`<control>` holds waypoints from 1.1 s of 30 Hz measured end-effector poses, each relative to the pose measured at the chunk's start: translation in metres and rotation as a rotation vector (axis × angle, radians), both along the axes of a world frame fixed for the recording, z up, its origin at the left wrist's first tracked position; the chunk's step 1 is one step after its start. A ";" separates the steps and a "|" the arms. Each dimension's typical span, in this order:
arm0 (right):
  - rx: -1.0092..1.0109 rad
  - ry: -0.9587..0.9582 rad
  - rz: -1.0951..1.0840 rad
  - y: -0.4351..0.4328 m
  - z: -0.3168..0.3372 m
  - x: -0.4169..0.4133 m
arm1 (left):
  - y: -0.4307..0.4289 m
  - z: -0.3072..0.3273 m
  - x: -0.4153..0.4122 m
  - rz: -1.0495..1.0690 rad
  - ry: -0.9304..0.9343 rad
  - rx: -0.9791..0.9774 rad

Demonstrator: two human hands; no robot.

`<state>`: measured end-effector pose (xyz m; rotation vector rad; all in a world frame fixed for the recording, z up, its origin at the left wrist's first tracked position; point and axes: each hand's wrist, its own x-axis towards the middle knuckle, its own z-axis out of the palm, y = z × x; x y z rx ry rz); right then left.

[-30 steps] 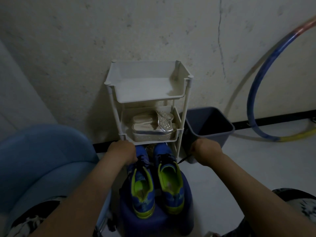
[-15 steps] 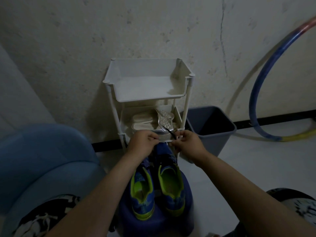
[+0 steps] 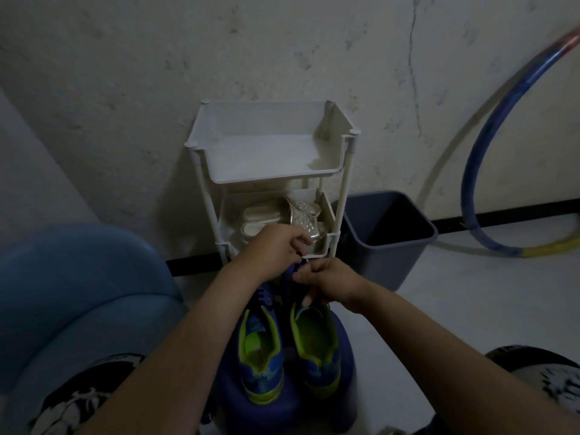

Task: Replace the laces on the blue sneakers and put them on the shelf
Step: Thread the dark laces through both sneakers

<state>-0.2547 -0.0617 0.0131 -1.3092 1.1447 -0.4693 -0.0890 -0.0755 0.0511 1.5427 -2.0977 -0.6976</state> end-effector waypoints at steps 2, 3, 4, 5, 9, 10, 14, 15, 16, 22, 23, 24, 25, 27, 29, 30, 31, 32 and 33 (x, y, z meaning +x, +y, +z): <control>-0.029 0.007 0.029 0.000 -0.001 0.001 | 0.003 -0.004 -0.002 0.062 0.116 0.038; -0.035 0.005 0.021 0.000 -0.002 0.001 | 0.004 -0.009 -0.003 0.113 0.141 0.029; -0.036 -0.001 -0.003 -0.002 -0.003 0.001 | 0.004 -0.015 -0.004 0.187 0.157 0.017; -0.032 -0.016 -0.032 -0.003 -0.004 0.001 | 0.004 -0.021 -0.003 0.277 0.159 0.021; 0.009 -0.084 -0.188 -0.007 -0.009 0.000 | 0.009 -0.036 -0.004 0.426 0.079 0.393; 0.016 -0.109 -0.223 -0.007 -0.009 0.000 | 0.010 -0.037 -0.007 0.375 0.084 0.491; -0.089 -0.115 -0.314 -0.009 -0.007 -0.004 | 0.015 -0.034 -0.021 0.238 0.137 0.648; -0.171 -0.063 -0.315 -0.010 -0.008 -0.006 | 0.014 -0.036 -0.022 0.210 0.094 0.596; -0.283 0.031 -0.295 -0.013 -0.011 -0.008 | 0.014 -0.038 -0.023 0.208 0.045 0.524; -0.481 0.526 0.013 -0.021 -0.015 -0.012 | 0.024 -0.040 -0.023 0.177 -0.319 -0.073; -0.466 0.549 0.054 -0.022 -0.015 -0.013 | 0.024 -0.042 -0.023 0.148 -0.293 -0.138; -0.451 0.561 0.090 -0.023 -0.015 -0.014 | 0.024 -0.045 -0.022 0.111 -0.232 -0.177; -0.437 0.555 0.120 -0.022 -0.013 -0.015 | 0.023 -0.050 -0.020 0.081 -0.149 -0.170; -0.415 0.518 0.128 -0.023 -0.008 -0.016 | 0.023 -0.055 -0.018 0.075 0.045 -0.041; -0.376 0.450 0.091 -0.023 -0.002 -0.019 | 0.020 -0.059 -0.016 0.106 0.156 0.126; -0.356 0.414 0.069 -0.023 0.000 -0.020 | 0.018 -0.060 -0.013 0.112 0.179 0.211; -0.347 0.387 0.048 -0.023 0.002 -0.021 | 0.017 -0.060 -0.010 0.106 0.186 0.304; -0.344 0.369 0.035 -0.023 0.003 -0.022 | 0.016 -0.058 -0.008 0.084 0.186 0.395; -0.344 0.358 0.031 -0.023 0.003 -0.023 | 0.015 -0.057 -0.005 0.057 0.187 0.470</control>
